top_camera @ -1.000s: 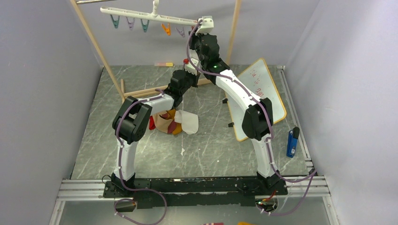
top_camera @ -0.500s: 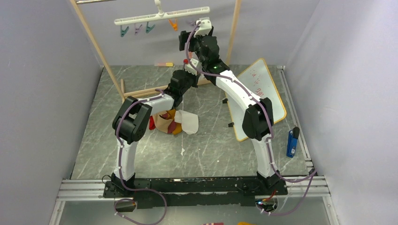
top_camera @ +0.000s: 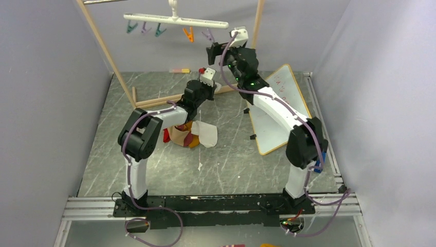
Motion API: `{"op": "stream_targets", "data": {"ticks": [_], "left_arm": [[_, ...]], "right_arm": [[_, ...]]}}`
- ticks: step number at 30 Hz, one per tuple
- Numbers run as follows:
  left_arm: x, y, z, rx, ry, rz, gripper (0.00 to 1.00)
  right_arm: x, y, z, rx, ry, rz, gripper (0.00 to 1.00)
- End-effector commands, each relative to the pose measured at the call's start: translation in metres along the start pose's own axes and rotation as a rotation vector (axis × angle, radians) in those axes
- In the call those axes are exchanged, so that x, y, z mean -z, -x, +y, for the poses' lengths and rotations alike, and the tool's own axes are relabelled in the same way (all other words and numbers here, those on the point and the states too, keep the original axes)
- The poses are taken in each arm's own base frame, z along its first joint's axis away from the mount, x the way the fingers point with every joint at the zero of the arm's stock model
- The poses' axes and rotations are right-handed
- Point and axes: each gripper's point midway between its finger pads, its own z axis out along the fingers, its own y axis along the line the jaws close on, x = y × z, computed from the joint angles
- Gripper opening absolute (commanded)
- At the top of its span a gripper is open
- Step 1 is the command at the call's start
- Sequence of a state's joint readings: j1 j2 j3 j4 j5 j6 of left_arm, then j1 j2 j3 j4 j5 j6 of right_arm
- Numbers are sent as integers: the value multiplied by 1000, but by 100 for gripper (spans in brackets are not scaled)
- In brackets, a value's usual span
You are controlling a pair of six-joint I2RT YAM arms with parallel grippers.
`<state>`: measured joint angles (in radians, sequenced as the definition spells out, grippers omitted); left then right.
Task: Remove the socks clipped to the hanger
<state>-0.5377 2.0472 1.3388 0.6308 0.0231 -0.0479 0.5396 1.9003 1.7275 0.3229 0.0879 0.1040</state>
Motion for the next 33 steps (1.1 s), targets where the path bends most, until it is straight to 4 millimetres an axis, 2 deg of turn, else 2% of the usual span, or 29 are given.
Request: {"op": "stream_targets", "data": {"ticks": [1, 4, 9, 13, 17, 20, 26, 33], "left_arm": [[33, 49, -3, 4, 12, -81, 5], [55, 55, 4, 5, 52, -77, 5], [90, 61, 3, 12, 54, -75, 5], [116, 62, -1, 30, 40, -68, 5], [141, 55, -7, 58, 13, -39, 5], [158, 35, -16, 90, -23, 16, 5], [193, -29, -22, 136, -14, 147, 5], [205, -119, -17, 172, 32, 333, 5]], "right_arm": [[39, 67, 0, -51, 20, -156, 100], [61, 61, -5, -79, 10, -150, 100], [90, 46, -12, -116, -13, -121, 100], [103, 38, -14, -127, -23, -105, 100], [112, 33, -14, -132, -19, -80, 100], [120, 25, -15, -144, -25, -66, 100], [130, 4, -20, -150, -43, -35, 100], [129, -26, -24, -147, -59, 29, 100]]}}
